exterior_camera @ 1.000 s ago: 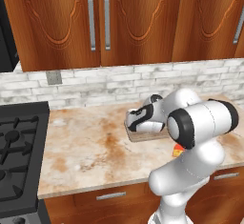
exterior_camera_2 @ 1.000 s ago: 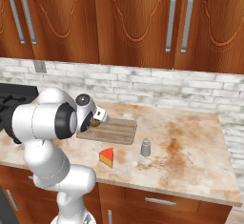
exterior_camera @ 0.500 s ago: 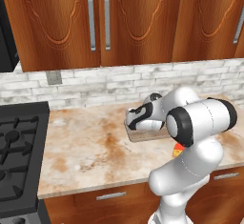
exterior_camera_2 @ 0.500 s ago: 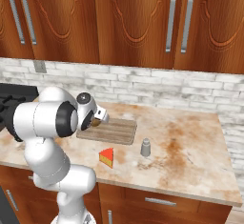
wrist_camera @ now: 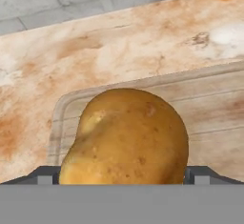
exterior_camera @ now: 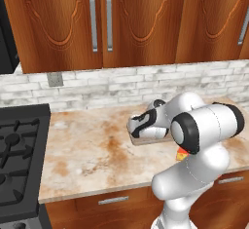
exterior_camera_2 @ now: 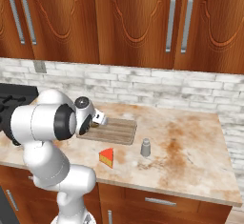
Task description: Retrieve the reheated potato from the microwave, then place the potato, cheese, and condiment on the cutting board.
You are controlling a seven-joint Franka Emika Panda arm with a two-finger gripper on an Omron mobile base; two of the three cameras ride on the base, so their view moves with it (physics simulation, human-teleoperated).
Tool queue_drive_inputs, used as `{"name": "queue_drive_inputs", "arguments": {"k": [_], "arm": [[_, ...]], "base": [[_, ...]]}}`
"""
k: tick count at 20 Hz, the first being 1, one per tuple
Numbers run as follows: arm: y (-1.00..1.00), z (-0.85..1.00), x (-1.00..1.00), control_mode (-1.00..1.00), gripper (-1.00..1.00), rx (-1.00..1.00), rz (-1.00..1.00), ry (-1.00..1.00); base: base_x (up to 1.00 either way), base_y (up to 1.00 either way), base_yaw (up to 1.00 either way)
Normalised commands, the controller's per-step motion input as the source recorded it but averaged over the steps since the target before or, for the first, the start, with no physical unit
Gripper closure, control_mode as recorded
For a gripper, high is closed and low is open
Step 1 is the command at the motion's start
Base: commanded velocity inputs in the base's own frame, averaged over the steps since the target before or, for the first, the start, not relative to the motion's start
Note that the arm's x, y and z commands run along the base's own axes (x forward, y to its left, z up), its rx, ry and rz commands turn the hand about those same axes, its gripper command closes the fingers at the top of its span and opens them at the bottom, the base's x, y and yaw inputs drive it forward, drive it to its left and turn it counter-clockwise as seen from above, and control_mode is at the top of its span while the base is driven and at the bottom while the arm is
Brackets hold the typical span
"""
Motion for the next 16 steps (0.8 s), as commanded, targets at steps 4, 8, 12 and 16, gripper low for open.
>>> {"name": "queue_drive_inputs", "arguments": {"k": [4, 8, 12, 16], "arm": [[0.12, -0.37, -0.46, -1.00, -1.00, 0.00, 0.00, 0.00], [0.04, -0.07, -0.43, -1.00, -1.00, 0.00, 0.00, 0.00], [0.00, 0.11, -0.24, -1.00, -1.00, 0.00, 0.00, 0.00], [-0.06, 0.27, -0.30, -1.00, -1.00, -0.01, 0.00, 0.00]], "base": [[0.00, 0.00, 0.00], [0.00, 0.00, 0.00], [0.00, 0.00, 0.00], [0.00, 0.00, 0.00]]}}
